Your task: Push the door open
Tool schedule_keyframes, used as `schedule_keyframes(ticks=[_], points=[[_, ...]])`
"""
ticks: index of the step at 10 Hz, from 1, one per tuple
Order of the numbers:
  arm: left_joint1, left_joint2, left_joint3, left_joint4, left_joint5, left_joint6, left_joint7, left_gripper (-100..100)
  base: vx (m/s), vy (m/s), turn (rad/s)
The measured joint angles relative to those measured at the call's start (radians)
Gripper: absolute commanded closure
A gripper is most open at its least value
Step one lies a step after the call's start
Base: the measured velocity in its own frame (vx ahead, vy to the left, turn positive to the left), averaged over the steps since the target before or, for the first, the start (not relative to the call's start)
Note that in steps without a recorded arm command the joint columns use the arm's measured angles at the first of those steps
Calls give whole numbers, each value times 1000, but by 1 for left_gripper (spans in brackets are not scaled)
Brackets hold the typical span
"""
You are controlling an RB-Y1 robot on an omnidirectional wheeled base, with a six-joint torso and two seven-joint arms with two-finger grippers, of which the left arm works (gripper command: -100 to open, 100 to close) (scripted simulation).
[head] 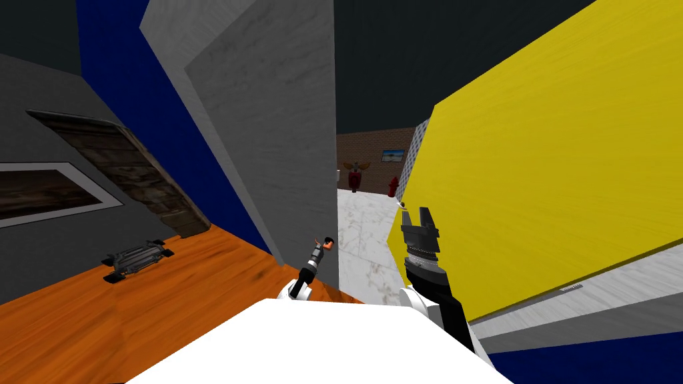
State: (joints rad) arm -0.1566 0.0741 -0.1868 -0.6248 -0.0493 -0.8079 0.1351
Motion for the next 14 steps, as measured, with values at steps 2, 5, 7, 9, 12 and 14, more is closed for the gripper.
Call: schedule_keyframes(ticks=[2, 5, 7, 9, 12, 14], points=[[-7, -2, 12, 12, 6, -9, -8, 100, 125, -59, 17], [15, 1, 30, -39, 14, 24, -18, 100, 135, -83, 36], [-1, 3, 41, -11, 20, 9, -21, 100, 122, -66, 47], [-19, 2, 69, 32, 34, -8, -34, 100, 137, -95, 44], [-3, 8, 91, -2, 44, 14, -44, 100, 134, -83, 47], [-22, 5, 119, 42, 58, -12, -57, 100, 135, -95, 54]])
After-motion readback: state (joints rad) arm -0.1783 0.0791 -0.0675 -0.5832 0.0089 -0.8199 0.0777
